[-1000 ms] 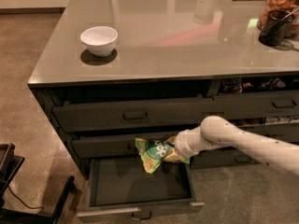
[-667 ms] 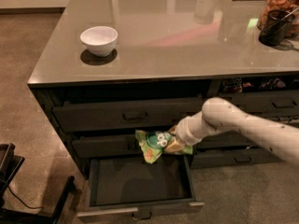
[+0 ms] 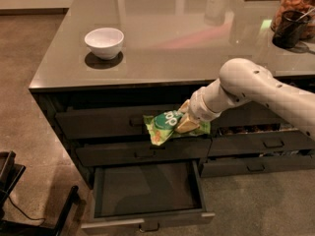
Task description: Pick green rice chip bag from bottom drawer and place on counter
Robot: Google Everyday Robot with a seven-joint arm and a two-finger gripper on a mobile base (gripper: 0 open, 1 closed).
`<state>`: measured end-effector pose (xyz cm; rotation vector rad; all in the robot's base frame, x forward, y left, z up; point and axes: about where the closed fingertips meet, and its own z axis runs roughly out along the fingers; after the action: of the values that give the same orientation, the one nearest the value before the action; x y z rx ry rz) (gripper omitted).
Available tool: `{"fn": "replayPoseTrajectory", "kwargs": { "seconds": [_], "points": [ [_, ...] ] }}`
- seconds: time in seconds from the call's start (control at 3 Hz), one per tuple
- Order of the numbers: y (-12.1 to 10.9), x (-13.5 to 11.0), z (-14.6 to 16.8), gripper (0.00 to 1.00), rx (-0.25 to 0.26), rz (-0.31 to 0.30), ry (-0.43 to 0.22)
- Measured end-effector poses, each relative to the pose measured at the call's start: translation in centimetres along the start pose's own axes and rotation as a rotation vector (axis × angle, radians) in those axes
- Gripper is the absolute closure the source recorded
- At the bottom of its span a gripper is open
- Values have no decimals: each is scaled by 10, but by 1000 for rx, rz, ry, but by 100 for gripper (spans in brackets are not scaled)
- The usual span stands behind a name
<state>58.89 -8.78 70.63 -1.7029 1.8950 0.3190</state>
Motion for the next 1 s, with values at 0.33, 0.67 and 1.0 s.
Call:
{"fn": "replayPoseTrajectory", "kwargs": {
  "seconds": [0.33, 0.67, 1.0],
  "points": [
    [0, -2, -4, 100, 1, -3, -12],
    [2, -12, -28, 100, 4, 0, -38],
    [-7, -33, -69, 100, 15, -11, -22]
  ]
}}
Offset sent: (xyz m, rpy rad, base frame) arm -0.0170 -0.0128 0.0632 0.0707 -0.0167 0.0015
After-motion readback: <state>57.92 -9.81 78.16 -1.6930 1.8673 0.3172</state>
